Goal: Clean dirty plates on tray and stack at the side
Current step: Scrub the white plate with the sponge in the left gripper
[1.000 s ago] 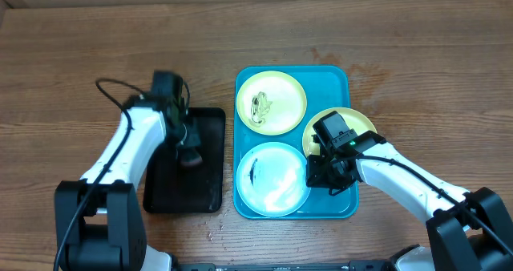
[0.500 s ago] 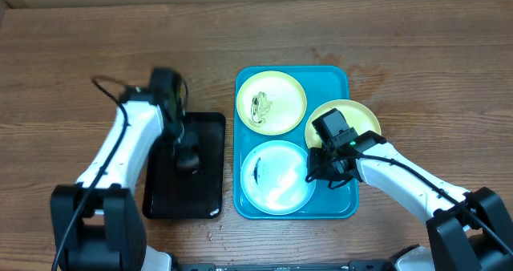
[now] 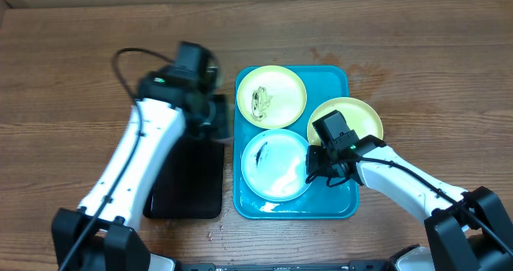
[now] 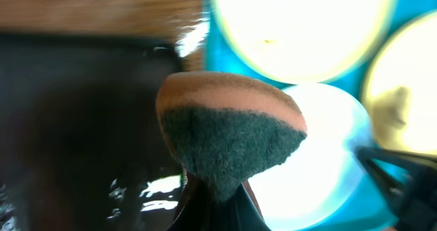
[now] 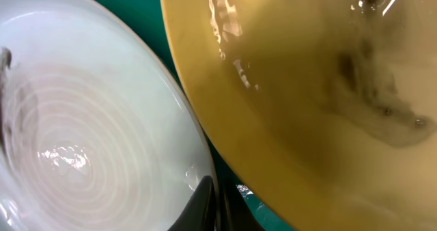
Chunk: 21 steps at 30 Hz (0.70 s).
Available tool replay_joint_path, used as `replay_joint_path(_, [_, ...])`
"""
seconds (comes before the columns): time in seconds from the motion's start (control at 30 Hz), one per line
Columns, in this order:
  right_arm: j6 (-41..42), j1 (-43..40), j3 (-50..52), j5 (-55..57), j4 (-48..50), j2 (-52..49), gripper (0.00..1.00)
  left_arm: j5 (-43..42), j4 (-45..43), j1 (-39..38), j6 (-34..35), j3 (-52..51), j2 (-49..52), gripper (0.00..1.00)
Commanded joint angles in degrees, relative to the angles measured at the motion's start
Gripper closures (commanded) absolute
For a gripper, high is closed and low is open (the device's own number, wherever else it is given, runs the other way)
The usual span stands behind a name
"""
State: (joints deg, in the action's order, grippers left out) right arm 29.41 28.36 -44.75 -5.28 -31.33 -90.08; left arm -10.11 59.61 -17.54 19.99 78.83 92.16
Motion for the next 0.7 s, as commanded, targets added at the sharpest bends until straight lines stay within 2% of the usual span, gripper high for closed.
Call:
replay_joint_path(0.0, [2.6,-0.7,0.9,3.5,-0.1,-0.2,0.96,-2.0,-2.9,-7.3,5.0,-1.5,0.9,0.96])
replay_joint_path(0.17, [2.7,-0.7,0.9,4.0,-0.4,-0.2,0.96,1.3,-7.9,-16.2,14.2,-1.8,6.8,0.96])
replay_joint_path(0.33, [2.1,-0.7,0.9,3.9,-0.4,-0.2,0.96,1.2,-11.5,-19.2,18.2,-1.8,14.9,0.96])
replay_joint_path(0.5, [2.1,-0.7,0.9,3.9,-0.5,-0.2,0.96,5.0,-11.3,-18.4,18.6,-1.8,20.9,0.96])
replay_joint_path(0.67, [2.1,-0.7,0.9,3.9,-0.7,-0.2,0.96,9.4,-10.3,-15.2,16.8,-1.5,21.7,0.96])
